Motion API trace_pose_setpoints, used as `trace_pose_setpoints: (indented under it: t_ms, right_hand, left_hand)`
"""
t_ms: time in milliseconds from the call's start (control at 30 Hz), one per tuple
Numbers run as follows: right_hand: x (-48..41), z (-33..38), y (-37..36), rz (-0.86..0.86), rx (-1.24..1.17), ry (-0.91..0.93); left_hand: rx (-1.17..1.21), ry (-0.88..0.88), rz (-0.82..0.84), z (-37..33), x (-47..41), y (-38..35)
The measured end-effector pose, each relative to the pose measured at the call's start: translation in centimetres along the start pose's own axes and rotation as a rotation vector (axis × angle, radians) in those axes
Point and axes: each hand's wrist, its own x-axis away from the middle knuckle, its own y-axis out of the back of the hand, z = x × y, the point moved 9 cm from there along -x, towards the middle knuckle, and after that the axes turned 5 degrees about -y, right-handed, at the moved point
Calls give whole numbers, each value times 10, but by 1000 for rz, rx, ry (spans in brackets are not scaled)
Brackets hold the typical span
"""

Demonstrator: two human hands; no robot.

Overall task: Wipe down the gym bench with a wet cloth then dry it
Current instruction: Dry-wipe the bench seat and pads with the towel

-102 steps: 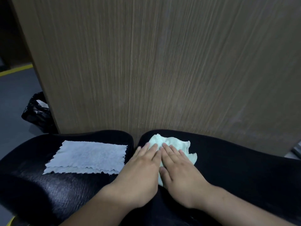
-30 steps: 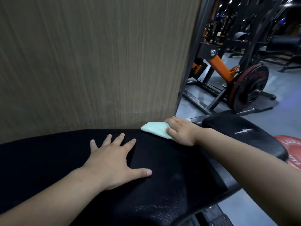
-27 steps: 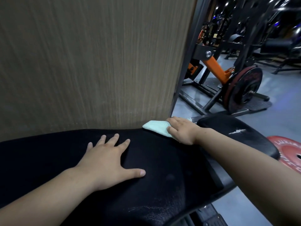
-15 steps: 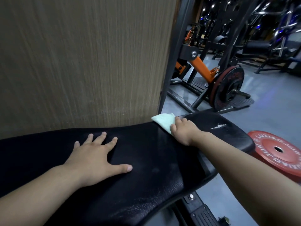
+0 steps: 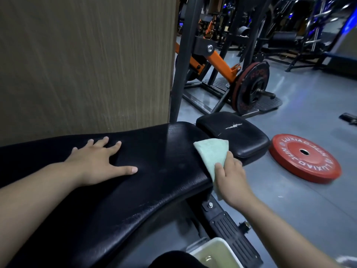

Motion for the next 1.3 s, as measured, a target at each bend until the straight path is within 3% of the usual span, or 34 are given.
trace_pose_setpoints:
  t_ms: [133, 233, 333, 400, 500, 700, 933, 1300]
  right_hand:
    - [39, -14, -13, -34, -273, -21]
    - [45, -14, 3, -217, -101, 15]
    - [43, 7, 26, -377, -1, 389]
    - [39, 20, 19, -286, 68, 710]
    - [30, 23, 6, -38, 190, 925]
    - [7, 30, 3, 138, 498, 1127]
    - [11, 45, -12, 165, 541, 1184]
    - [103, 141, -75, 202, 562, 1433]
  left_hand:
    - [1, 11, 4, -1, 2, 1]
    - [9, 16, 14, -1, 3, 2]
    - [5, 16, 12, 0, 3, 1]
    - [4, 15, 8, 1, 2, 0]
    - [-3, 20, 5, 3, 1, -1]
    - [-18, 40, -6, 7, 0, -1]
    - [-13, 36, -35, 4, 3, 0]
    - [-90, 21, -153, 35, 67, 5]
